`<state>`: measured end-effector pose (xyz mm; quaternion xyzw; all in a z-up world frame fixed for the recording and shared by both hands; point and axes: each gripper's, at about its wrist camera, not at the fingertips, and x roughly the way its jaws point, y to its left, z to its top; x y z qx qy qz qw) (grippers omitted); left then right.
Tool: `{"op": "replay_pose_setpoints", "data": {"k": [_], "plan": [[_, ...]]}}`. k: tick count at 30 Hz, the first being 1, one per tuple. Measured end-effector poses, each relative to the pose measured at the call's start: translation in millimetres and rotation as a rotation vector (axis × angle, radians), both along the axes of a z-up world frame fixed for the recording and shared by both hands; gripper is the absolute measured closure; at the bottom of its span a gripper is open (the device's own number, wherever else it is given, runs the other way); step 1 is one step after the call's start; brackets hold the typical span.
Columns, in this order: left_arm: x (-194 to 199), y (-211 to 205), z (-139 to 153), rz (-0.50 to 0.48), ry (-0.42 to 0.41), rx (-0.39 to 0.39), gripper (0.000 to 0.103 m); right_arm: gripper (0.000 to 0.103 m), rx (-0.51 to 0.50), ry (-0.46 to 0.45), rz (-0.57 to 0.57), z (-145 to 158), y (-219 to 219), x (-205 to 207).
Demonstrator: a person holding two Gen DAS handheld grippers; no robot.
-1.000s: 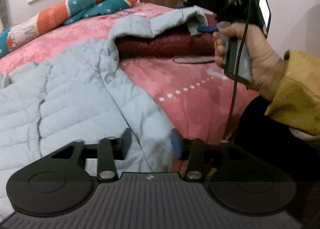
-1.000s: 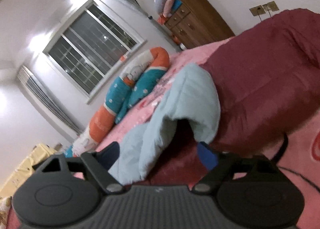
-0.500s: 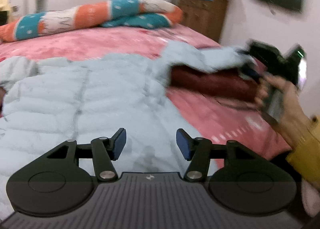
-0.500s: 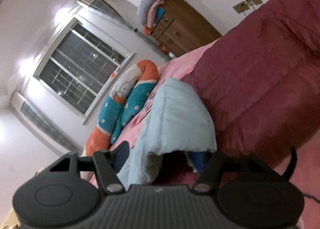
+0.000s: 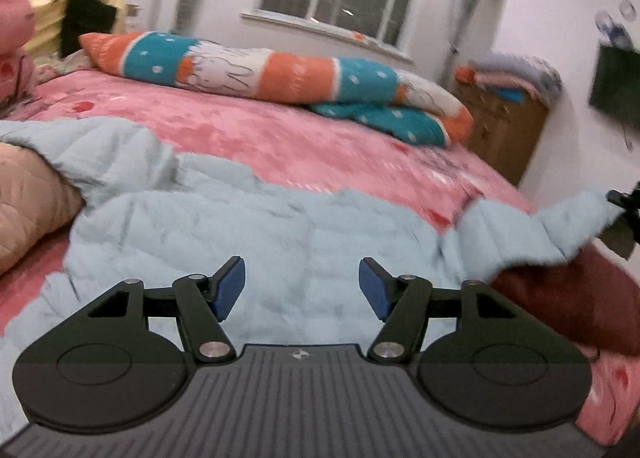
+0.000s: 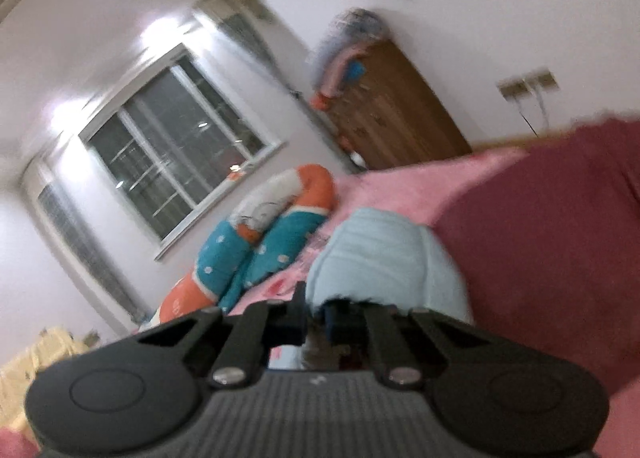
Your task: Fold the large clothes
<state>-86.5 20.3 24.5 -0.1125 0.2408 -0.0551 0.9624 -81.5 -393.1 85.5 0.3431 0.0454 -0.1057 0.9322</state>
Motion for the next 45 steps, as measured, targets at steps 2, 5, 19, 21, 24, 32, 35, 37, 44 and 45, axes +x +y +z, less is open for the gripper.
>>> {"op": "replay_pose_setpoints", "data": {"k": [2,5,19,21,24,32,35,37,44,45], "plan": [[8.5,13.4,2.6,0.04,-0.018,-0.023,0.026,0.099,-0.08,-0.014,0.045,19.4,21.4,12.3],[15.2,34.4,7.5,0.097,-0.045,-0.051,0.026,0.099,-0.197,-0.033,0.128,45.4,59.6,35.2],[28.6,161.0,19.0,0.399,-0.097,-0.213,0.018,0.099,-0.761,0.145,0.64,30.1,302.0,158.0],[29.2,174.2,16.4,0.419,-0.09,-0.222,0.018,0.099,-0.84,0.188,0.709,6.2,336.2,163.4],[33.1,186.1,12.1,0.434,-0.081,-0.238,0.017,0.099,-0.932,0.239,0.779,-24.6,376.4,165.8],[14.1,186.0,11.0,0.444,-0.066,-0.274,0.016,0.076,-1.058,0.316,0.825,-67.1,422.3,163.8],[13.3,185.7,9.0,0.439,-0.065,-0.277,0.016,0.055,-1.06,0.292,0.808,-68.8,423.7,152.3],[12.3,186.8,9.0,0.44,-0.065,-0.284,0.015,0.054,-1.056,0.27,0.807,-68.1,427.1,148.2],[8.0,195.9,9.5,0.474,-0.071,-0.301,0.014,0.042,-1.011,0.204,0.828,-52.1,428.0,133.4],[7.1,196.7,10.1,0.481,-0.071,-0.3,0.013,0.04,-1.005,0.192,0.839,-48.8,429.8,131.3]]}}
